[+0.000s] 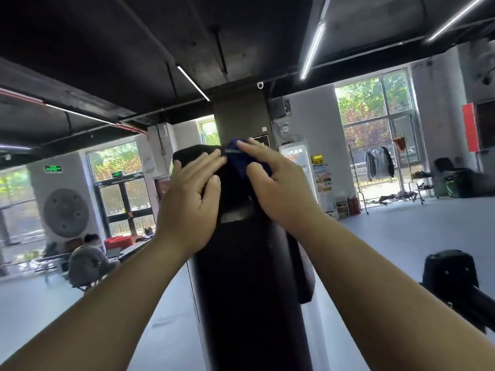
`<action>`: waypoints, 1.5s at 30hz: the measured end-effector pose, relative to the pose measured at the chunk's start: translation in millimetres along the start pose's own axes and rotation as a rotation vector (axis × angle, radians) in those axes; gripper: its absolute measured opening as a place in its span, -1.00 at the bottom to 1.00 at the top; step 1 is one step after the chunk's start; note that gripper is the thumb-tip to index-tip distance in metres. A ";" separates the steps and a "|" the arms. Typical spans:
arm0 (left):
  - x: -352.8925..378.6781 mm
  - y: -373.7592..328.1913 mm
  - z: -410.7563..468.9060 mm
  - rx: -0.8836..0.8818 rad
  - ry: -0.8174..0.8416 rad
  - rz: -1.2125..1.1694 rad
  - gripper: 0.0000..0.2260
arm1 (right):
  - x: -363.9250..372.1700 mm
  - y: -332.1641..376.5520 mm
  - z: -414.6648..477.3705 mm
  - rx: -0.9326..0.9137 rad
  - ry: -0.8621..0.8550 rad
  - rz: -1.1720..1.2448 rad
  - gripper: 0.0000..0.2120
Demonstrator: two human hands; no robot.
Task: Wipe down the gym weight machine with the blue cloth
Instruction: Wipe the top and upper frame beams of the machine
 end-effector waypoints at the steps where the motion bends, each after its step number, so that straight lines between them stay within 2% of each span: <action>1: -0.4 0.1 -0.6 -0.005 -0.001 0.002 -0.61 | -1.1 -4.6 -1.1 -0.008 -0.013 0.021 -0.60; 4: 0.5 -2.1 -0.9 -0.001 -0.003 0.008 -0.61 | -7.8 -34.3 -50.8 -0.043 -0.194 0.028 -0.61; 6: 1.5 -4.3 -2.7 0.001 0.003 0.026 -0.61 | -6.2 -55.6 -91.6 -0.017 -0.246 0.008 -0.61; 10: -2.0 -9.2 3.4 -0.087 0.001 0.078 -0.65 | -10.7 -50.6 -64.4 0.064 -0.163 -0.066 -0.56; 14: -5.6 -4.0 14.6 -0.308 -0.091 -0.131 -0.68 | 3.0 -4.5 8.7 -0.037 0.071 -0.240 -0.64; 16: -4.1 -6.1 11.6 -0.284 -0.126 -0.113 -0.70 | 6.9 -1.5 6.3 -0.057 0.048 -0.158 -0.65; 19: -2.0 -8.7 6.5 -0.227 -0.162 -0.014 -0.71 | -1.8 -28.0 -46.3 -0.019 -0.131 -0.005 -0.60; 21: -0.8 -12.1 5.8 -0.190 -0.159 0.041 -0.72 | -2.1 -43.5 -82.1 0.006 -0.163 -0.020 -0.56; 23: 0.4 -15.0 6.1 -0.139 -0.136 0.063 -0.69 | -3.4 -45.7 -79.1 0.033 -0.136 -0.097 -0.52; 25: 2.3 -15.8 7.8 -0.087 -0.102 0.094 -0.65 | -6.7 -37.5 -39.3 0.048 -0.066 -0.192 -0.50; 29: 2.9 -17.0 9.0 -0.049 -0.084 0.174 -0.57 | 1.9 -32.6 37.3 0.110 0.223 -0.248 -0.64; 31: 4.3 -19.5 8.5 -0.028 -0.068 0.233 -0.56 | 0.7 -39.1 39.0 0.145 0.191 -0.170 -0.68; 35: 11.6 -27.1 7.5 0.091 0.011 0.306 -0.59 | -14.2 -67.1 -27.8 0.184 -0.041 0.082 -0.64; 38: 13.3 -28.8 6.3 0.112 0.021 0.301 -0.59 | -12.2 -81.4 -79.7 0.261 -0.091 0.099 -0.58; 42: 13.6 -30.4 6.7 0.123 0.025 0.317 -0.60 | -19.9 -70.9 -23.1 0.245 -0.013 -0.053 -0.62; 45: 13.4 -30.9 8.0 0.135 0.031 0.321 -0.60 | -12.6 -58.4 34.3 0.178 0.197 -0.157 -0.69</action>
Point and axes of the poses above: each hand's wrist, its own z-axis towards the middle knuckle, its own x-axis out of the palm, y = z × x, the point moved 7 cm from there along z, towards the middle knuckle, and after that the axes turned 8 degrees about -z, right-handed, at the moved point
